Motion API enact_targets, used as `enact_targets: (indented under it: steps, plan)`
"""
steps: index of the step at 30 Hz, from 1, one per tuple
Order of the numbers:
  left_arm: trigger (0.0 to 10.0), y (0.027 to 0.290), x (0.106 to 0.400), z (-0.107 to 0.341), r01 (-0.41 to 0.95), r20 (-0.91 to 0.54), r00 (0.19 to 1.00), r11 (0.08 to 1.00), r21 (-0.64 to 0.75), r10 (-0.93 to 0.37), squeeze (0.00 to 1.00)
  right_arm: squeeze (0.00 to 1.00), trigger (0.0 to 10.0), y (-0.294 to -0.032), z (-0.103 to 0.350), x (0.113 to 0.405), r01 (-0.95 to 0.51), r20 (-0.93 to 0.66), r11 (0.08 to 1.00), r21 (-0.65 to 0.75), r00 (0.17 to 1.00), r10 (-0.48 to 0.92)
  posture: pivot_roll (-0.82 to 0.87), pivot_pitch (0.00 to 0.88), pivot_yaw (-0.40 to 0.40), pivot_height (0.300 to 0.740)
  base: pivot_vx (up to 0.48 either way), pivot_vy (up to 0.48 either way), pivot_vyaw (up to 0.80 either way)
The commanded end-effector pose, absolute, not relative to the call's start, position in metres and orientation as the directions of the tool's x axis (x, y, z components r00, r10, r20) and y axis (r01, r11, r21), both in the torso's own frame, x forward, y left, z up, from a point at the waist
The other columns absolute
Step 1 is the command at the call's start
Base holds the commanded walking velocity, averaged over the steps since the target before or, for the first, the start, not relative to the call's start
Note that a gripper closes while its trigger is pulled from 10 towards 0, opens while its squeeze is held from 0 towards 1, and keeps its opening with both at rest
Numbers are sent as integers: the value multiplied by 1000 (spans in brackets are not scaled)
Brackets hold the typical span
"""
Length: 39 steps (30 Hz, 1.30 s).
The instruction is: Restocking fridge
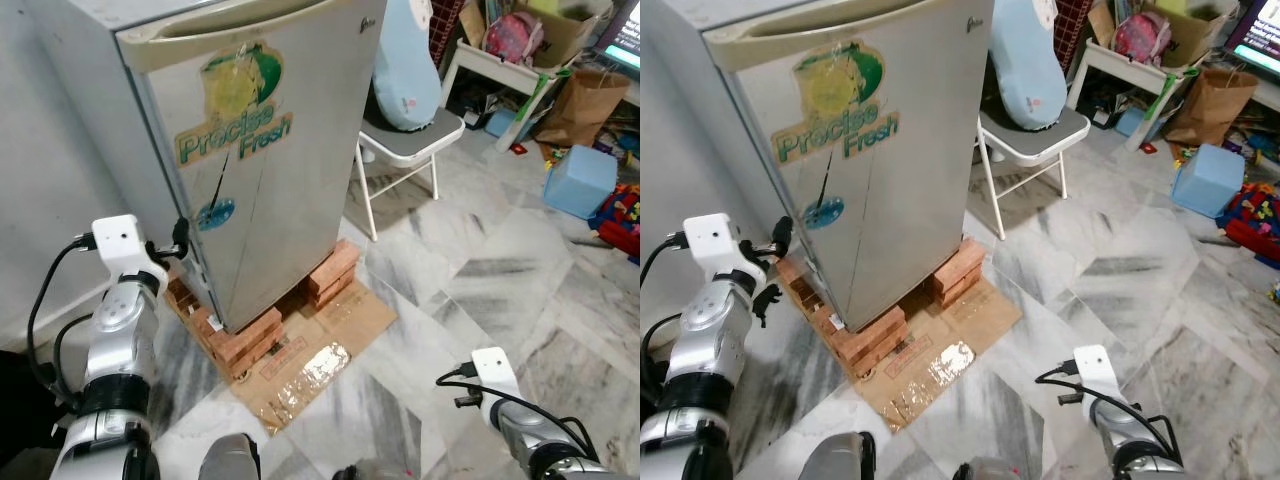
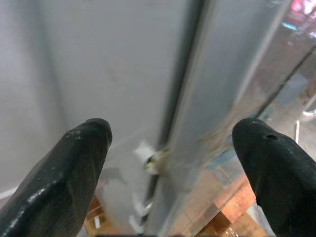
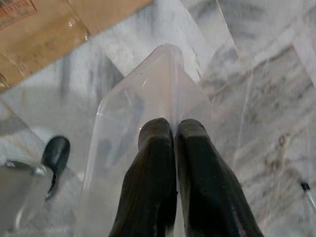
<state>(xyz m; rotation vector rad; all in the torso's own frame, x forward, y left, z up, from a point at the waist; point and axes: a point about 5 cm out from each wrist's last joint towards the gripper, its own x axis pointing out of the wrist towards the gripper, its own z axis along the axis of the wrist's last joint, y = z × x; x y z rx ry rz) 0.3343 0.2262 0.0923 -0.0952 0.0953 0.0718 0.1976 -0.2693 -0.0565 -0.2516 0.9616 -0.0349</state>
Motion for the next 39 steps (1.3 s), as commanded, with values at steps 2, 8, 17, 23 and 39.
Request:
enact_targets:
  steps: [2, 8, 17, 23, 39]
  plan:
    - [10000, 223, 338, 89, -45, -116, 993, 997, -71, 36, 0, 0, 10000, -277, -58, 190, -70, -813, 971, -230, 563, -152, -19, 90, -94, 740, 0, 0, 0]
    - [10000, 208, 348, 89, 65, -126, 989, 995, -76, -75, 0, 0, 10000, -287, -61, 174, -66, -824, 968, -241, 541, -168, -51, 91, -92, 740, 0, 0, 0]
    - [10000, 169, 356, 86, 285, -169, 943, 958, -35, -287, 0, 0, 10000, -298, -61, 164, -49, -828, 965, -256, 527, -193, -65, 81, -94, 740, 0, 0, 0]
    - [10000, 115, 345, 78, 604, -193, 782, 797, -3, -593, 0, 0, 10000, -300, -59, 165, -39, -825, 964, -261, 528, -202, -60, 76, -94, 740, 0, 0, 0]
    - [10000, 44, 313, 86, 857, -102, 515, 512, 55, -851, 0, 0, 10000, -308, -65, 147, 112, -830, 947, -301, 459, -318, -35, 74, -70, 740, 0, -38, 0]
